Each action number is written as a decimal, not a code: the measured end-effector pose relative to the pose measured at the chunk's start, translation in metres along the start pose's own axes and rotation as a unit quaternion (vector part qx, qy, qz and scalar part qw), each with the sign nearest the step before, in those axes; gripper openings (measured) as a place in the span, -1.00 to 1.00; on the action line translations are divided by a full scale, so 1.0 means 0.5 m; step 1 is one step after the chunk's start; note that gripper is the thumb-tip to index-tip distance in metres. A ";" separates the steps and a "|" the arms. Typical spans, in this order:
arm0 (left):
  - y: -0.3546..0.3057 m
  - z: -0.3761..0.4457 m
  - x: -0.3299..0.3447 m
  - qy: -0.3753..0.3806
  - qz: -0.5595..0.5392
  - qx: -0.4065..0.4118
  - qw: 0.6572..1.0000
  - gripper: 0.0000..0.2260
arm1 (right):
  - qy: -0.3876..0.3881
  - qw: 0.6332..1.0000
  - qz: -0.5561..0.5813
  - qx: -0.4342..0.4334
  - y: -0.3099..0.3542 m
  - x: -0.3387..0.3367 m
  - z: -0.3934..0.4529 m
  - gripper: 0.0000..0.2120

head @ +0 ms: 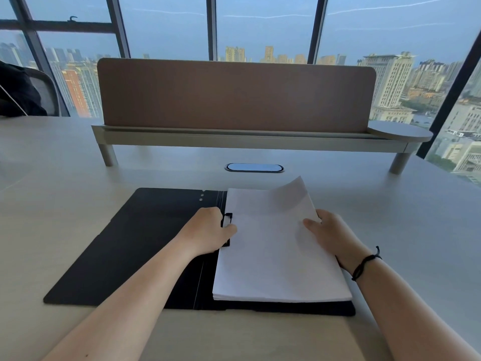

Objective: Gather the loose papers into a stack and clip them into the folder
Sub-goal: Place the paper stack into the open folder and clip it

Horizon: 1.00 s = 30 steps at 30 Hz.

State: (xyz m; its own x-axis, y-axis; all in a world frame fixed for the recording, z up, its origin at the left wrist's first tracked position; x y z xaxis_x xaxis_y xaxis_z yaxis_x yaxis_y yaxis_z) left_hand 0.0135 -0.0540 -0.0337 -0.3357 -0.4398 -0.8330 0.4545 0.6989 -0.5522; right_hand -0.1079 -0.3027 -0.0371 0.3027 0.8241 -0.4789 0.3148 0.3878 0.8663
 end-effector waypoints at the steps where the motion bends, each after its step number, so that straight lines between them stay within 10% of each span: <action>1: -0.002 -0.001 0.000 -0.002 0.004 0.003 1.000 -0.69 | 0.000 1.000 -0.012 0.001 0.001 0.002 0.001 -0.84; 21: -0.001 -0.030 0.015 -0.090 0.117 -0.064 0.987 -0.65 | -0.045 0.919 -0.392 -0.009 0.027 0.039 -0.084 -0.34; 30: -0.001 -0.155 0.026 -0.018 -0.042 0.034 0.998 -0.61 | -0.010 0.905 -0.421 -0.058 0.037 0.121 -0.132 -0.13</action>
State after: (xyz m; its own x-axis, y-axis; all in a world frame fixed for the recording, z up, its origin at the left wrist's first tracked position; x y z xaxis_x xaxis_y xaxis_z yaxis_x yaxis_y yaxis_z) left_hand -0.0550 -0.0163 -0.0415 -0.3455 -0.5162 -0.7837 0.4818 0.6191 -0.6202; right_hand -0.1430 -0.2184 -0.0406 0.0151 0.2095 -0.9777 0.3453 0.9165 0.2017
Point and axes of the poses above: each hand's wrist, its own z-axis towards the middle knuckle, its own x-axis out of the palm, y = z × x, the point moved 6 cm from there along z, towards the middle knuckle, and after that the axes turned 8 degrees about y, right-handed, at the moved point
